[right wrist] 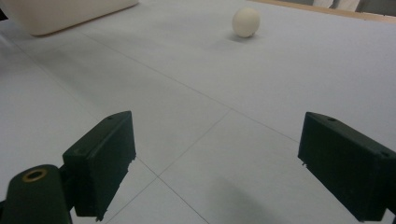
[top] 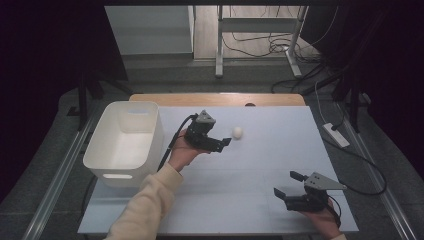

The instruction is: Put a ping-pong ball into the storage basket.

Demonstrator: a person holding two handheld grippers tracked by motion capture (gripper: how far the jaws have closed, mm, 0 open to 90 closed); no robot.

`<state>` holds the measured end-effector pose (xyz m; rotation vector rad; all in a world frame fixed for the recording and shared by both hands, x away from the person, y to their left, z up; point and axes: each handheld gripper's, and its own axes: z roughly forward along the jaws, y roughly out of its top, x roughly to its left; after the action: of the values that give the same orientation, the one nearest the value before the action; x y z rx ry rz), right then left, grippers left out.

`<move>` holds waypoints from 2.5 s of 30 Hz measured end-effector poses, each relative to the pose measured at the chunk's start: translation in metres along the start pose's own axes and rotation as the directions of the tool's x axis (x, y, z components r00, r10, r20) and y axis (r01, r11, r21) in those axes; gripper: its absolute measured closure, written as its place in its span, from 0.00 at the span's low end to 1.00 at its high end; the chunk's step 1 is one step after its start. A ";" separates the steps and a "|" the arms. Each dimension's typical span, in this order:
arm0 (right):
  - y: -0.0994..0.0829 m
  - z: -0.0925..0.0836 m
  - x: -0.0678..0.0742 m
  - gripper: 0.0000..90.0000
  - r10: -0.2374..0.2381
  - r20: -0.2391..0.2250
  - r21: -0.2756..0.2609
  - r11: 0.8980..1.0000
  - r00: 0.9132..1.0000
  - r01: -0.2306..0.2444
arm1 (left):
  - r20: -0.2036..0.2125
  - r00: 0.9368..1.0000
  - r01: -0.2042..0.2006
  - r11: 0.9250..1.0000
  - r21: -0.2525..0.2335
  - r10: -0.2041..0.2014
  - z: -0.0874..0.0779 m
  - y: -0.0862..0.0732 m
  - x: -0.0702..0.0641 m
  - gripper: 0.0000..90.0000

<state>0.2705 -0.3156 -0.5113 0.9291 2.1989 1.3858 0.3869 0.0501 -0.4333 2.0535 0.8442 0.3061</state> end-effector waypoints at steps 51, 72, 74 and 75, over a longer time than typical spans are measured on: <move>-0.001 0.001 0.000 0.12 0.000 0.002 0.007 1.000 1.000 0.000 | -0.027 1.000 0.011 0.996 0.092 -0.009 0.054 -0.006 0.015 0.16; -0.001 0.001 0.000 0.12 0.004 0.000 0.009 1.000 1.000 -0.004 | -0.032 0.999 0.011 0.993 0.114 -0.007 0.074 -0.004 0.018 0.16; -0.002 0.001 0.000 0.12 0.005 -0.002 0.007 1.000 1.000 -0.005 | -0.034 0.999 0.012 0.993 0.114 -0.008 0.075 -0.003 0.018 0.16; -0.001 0.001 0.000 0.12 0.004 0.000 0.009 1.000 1.000 -0.004 | -0.034 0.999 0.013 0.993 0.115 -0.009 0.076 -0.003 0.018 0.16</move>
<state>0.2706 -0.3156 -0.5130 0.9368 2.2065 1.3785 0.4367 0.0154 -0.4826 2.1553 0.9125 0.2919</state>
